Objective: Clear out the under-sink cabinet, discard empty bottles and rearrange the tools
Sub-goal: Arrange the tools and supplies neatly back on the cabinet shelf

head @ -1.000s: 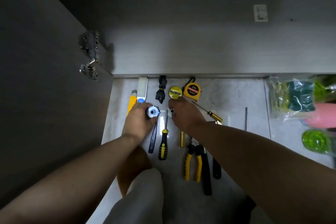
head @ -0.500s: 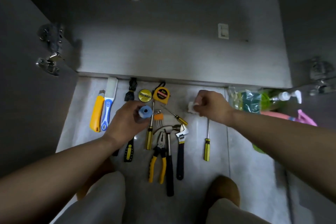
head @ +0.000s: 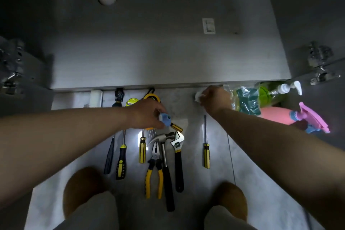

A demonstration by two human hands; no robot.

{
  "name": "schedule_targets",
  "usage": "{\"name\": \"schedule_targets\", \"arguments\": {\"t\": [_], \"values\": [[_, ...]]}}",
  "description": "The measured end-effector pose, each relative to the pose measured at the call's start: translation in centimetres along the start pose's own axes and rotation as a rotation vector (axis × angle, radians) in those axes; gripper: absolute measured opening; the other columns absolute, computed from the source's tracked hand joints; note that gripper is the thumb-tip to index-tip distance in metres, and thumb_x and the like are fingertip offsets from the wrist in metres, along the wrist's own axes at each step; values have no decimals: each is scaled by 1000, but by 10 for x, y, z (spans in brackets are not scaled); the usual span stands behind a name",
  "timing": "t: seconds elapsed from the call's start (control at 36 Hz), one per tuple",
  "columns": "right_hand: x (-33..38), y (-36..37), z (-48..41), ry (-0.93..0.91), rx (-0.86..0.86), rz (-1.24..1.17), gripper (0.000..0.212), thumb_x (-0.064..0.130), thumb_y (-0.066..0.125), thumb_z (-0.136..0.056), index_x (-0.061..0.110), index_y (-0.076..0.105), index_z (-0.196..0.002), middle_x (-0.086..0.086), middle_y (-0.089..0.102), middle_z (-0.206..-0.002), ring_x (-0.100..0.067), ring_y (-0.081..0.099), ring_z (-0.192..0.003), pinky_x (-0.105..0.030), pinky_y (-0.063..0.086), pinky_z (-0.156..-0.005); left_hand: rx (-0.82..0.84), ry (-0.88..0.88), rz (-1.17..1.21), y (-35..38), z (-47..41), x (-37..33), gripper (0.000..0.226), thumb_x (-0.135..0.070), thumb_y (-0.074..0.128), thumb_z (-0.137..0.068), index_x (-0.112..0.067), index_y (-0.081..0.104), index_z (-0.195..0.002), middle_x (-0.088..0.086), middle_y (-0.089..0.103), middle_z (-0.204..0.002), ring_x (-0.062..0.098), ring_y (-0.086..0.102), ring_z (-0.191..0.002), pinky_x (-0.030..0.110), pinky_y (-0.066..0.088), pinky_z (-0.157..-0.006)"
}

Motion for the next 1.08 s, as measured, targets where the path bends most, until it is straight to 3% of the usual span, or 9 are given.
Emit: {"name": "schedule_targets", "arguments": {"t": [0.11, 0.22, 0.33, 0.47, 0.58, 0.69, 0.89, 1.03, 1.08], "values": [[10, 2, 1, -64, -30, -29, 22, 13, 61, -91, 17, 76, -106, -10, 74, -111, -28, 67, -103, -27, 49, -89, -24, -30, 178, 23, -3, -9, 42, -16, 81, -83, -19, 71, -123, 8, 75, -109, 23, 71, -103, 42, 57, -94], [10, 8, 13, -29, 8, -112, 33, 12, 51, -94, 16, 70, -121, -10, 72, -114, -28, 68, -102, -32, 53, -93, -23, -51, 345, 37, 0, -14, 48, -15, 81, -84, -17, 68, -130, 1, 76, -111, 14, 72, -102, 34, 59, -94], [5, 9, 32, -34, 48, -131, 29, 8, 53, -92, 15, 62, -118, -6, 69, -100, -25, 67, -95, -29, 52, -75, -56, -77, 492, 41, 4, -15, 45, -10, 79, -87, -11, 67, -130, 3, 76, -110, 14, 74, -97, 26, 60, -87], [7, 11, 73, -268, 355, -202, 23, 3, 53, -91, 19, 64, -103, 5, 67, -87, -14, 67, -83, -33, 56, -77, -95, -117, 669, 47, 10, -15, 34, -3, 75, -89, -3, 68, -122, 20, 75, -106, 34, 74, -100, 45, 59, -94], [10, 19, 88, -321, 470, -247, 21, 11, 64, -89, 25, 60, -105, 6, 66, -82, -1, 61, -72, -21, 51, -67, -98, -94, 719, 50, 15, -16, 27, -3, 75, -89, -9, 73, -115, 19, 76, -102, 20, 71, -87, 32, 60, -84], [14, 22, 87, -410, 404, -245, 21, 15, 72, -88, 24, 61, -104, 4, 65, -78, -1, 57, -66, -18, 48, -65, -112, -94, 765, 51, 18, -12, 32, -4, 74, -91, -1, 70, -122, 13, 76, -99, 12, 71, -84, 20, 60, -75], [21, 23, 78, -494, 353, -210, 13, 12, 72, -88, 20, 62, -92, 0, 66, -74, -4, 55, -63, -21, 46, -62, -149, -81, 737, 45, 19, -6, 38, 3, 70, -91, -6, 68, -127, 16, 76, -108, 30, 73, -106, 42, 59, -96], [13, 24, 62, -372, 227, -40, 10, 15, 68, -84, 20, 61, -89, 2, 64, -75, -11, 59, -67, -31, 49, -62, -185, -86, 500, 46, 13, 7, 45, -2, 66, -93, -15, 60, -136, -4, 67, -112, -2, 63, -97, 9, 50, -79], [10, 21, 52, -297, 164, 17, 11, 25, 69, -85, 23, 60, -90, 0, 66, -82, -18, 61, -73, -29, 49, -63, -231, -94, 405, 44, 14, 17, 40, -2, 65, -93, -15, 63, -131, -1, 64, -118, 1, 61, -99, 9, 46, -77]]}}
Point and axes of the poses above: each hand's wrist, its own z-axis away from the middle knuckle, its own y-axis out of the palm, x = y × z, the point moved 2 cm from there along -z, towards the middle knuckle
